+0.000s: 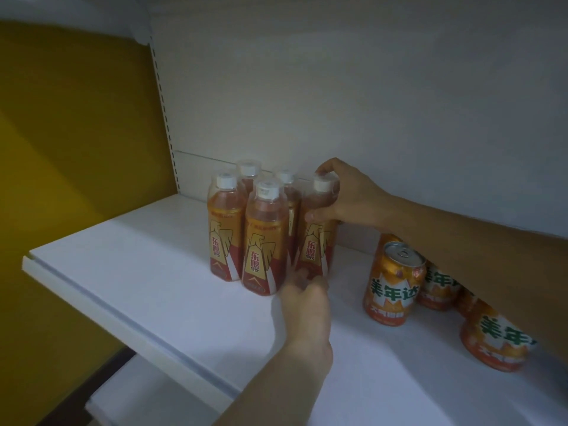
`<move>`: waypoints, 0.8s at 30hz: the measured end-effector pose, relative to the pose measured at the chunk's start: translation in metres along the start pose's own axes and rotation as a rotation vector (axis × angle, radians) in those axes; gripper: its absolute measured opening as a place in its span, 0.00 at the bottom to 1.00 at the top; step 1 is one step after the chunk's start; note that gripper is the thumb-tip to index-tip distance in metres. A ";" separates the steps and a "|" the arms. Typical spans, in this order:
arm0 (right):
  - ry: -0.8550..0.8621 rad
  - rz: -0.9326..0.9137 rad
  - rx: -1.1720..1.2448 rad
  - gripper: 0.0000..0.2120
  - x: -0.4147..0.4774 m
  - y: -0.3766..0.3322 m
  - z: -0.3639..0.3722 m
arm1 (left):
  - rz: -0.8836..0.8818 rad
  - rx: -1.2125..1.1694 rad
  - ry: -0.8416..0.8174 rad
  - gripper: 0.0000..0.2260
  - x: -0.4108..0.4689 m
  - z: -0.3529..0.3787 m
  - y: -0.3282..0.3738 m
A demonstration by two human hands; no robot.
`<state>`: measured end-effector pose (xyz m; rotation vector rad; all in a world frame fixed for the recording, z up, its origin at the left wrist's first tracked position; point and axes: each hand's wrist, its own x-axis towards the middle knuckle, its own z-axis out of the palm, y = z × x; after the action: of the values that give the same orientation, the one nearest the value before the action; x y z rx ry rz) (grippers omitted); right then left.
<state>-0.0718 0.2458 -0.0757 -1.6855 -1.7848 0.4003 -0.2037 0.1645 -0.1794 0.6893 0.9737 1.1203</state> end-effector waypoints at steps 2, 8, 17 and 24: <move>0.000 0.000 0.013 0.36 0.000 0.001 -0.001 | 0.004 0.007 0.000 0.16 0.000 0.001 -0.001; -0.005 0.004 0.001 0.38 0.001 0.005 -0.001 | 0.016 0.044 -0.001 0.18 -0.002 0.002 -0.001; -0.038 0.048 0.053 0.39 -0.002 0.000 -0.005 | 0.039 0.043 -0.016 0.17 -0.004 0.002 0.001; 0.067 0.010 -0.076 0.46 -0.013 -0.009 -0.002 | 0.082 0.157 -0.002 0.13 -0.009 -0.008 0.008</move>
<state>-0.0782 0.2318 -0.0713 -1.7402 -1.7629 0.2808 -0.2150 0.1584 -0.1736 0.8635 1.0476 1.1224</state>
